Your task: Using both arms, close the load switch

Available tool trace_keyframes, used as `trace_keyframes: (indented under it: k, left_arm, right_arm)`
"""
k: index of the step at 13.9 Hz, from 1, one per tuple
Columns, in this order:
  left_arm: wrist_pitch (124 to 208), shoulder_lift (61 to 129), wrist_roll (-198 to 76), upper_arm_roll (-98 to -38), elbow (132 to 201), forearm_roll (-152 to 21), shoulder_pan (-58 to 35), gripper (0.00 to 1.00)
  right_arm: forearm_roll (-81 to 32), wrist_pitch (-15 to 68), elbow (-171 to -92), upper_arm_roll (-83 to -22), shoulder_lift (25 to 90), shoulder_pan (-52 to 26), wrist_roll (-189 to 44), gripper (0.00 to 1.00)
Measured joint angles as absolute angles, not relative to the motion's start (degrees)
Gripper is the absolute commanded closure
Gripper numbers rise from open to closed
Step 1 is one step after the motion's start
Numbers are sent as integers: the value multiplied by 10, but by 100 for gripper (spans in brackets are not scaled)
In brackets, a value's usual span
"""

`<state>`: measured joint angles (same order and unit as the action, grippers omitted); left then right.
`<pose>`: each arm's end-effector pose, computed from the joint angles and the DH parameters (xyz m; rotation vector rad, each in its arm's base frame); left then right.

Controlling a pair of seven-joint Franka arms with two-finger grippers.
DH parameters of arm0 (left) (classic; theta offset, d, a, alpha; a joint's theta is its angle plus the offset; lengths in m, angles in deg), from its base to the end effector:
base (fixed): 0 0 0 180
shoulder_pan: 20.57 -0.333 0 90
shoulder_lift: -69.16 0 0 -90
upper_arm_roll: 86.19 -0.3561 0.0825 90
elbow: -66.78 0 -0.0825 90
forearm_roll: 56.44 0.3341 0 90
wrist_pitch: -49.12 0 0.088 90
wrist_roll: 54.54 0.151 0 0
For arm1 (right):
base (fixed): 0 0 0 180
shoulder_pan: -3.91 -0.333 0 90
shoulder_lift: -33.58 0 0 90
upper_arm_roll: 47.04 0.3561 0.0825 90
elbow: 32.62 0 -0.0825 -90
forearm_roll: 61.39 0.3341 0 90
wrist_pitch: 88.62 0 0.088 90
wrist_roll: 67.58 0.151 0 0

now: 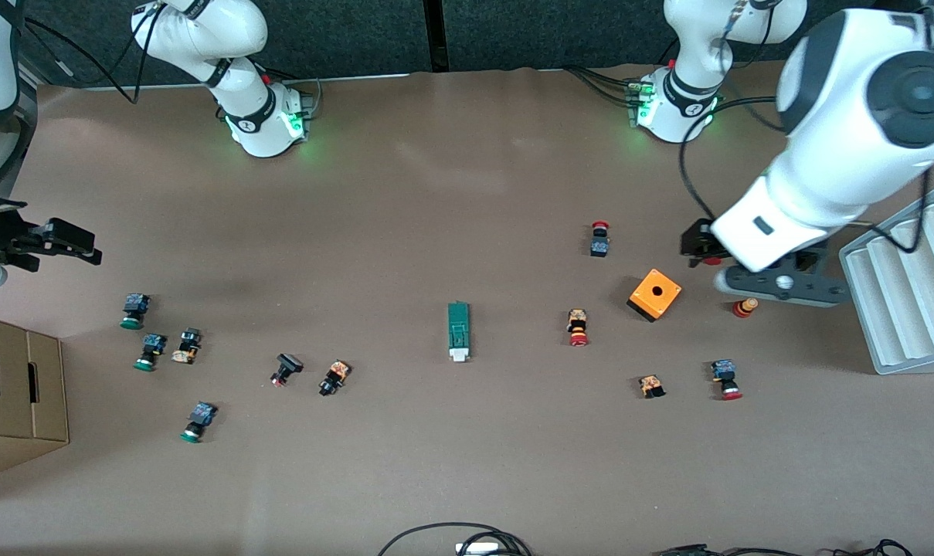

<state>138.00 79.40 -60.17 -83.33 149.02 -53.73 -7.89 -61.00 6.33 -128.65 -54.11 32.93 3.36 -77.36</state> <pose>0.5423 -0.1406 0.5807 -3.0796 0.2671 0.0843 0.5025 -0.0568 0.5891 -3.1312 -0.0882 0.0100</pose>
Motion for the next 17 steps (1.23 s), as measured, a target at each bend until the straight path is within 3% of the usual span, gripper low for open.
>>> trace_keyframes:
  k: [3, 9, 17]
  left_arm:
    - [1428, 751, -602, -797, 1557, -537, -144, 0]
    - [1445, 685, -602, -794, 1658, -537, -197, 0]
    - [1450, 677, -603, -792, 1669, -538, -203, 0]
  right_arm:
    - [-610, 63, -1286, -541, 329, 34, -774, 0]
    - [-610, 63, -1286, -541, 329, 33, -774, 0]
    - [-610, 63, -1286, -541, 329, 33, -774, 0]
